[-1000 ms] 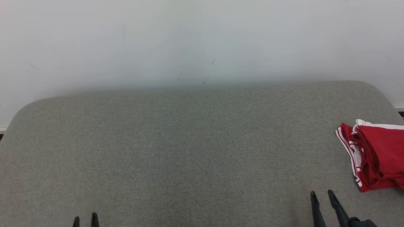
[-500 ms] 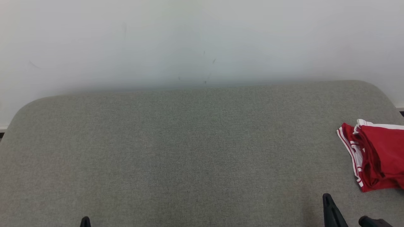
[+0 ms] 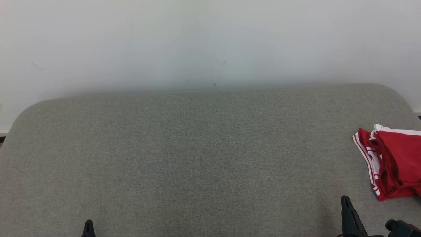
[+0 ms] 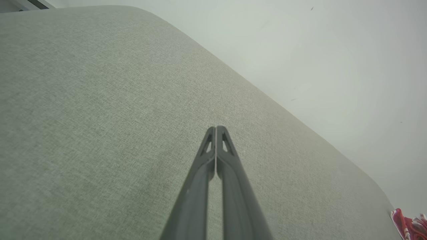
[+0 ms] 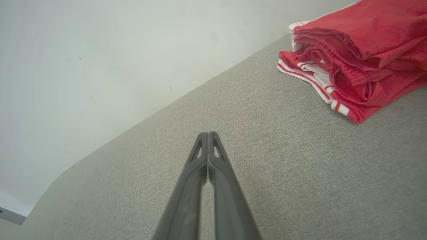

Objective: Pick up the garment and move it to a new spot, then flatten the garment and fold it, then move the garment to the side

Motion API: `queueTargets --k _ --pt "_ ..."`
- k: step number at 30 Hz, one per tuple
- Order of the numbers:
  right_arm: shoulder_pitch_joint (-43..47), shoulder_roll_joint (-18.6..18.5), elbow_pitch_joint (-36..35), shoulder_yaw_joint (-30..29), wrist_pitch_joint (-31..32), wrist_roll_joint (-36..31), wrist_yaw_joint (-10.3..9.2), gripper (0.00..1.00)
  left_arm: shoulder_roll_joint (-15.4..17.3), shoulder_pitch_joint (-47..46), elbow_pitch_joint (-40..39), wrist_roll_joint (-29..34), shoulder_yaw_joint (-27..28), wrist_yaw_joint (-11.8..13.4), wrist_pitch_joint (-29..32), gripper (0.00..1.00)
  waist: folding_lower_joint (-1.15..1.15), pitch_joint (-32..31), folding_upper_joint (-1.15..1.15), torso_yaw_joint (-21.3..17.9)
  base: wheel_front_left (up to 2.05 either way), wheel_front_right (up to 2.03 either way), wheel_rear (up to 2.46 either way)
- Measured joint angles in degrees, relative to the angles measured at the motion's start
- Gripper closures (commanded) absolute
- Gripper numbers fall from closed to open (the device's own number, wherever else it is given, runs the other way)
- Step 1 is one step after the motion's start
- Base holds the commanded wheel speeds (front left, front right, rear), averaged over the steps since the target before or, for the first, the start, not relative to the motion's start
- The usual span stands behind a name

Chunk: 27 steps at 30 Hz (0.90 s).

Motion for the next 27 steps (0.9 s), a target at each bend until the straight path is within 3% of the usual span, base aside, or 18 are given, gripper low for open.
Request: queueTargets --k 27 --pt "-3.35 0.00 0.23 -1.11 4.95 21.35 0.00 1.00 0.04 -3.81 0.98 -18.74 0.70 -1.52 4.98 1.00 0.00 0.49 0.00 0.48 0.00 0.00 0.00"
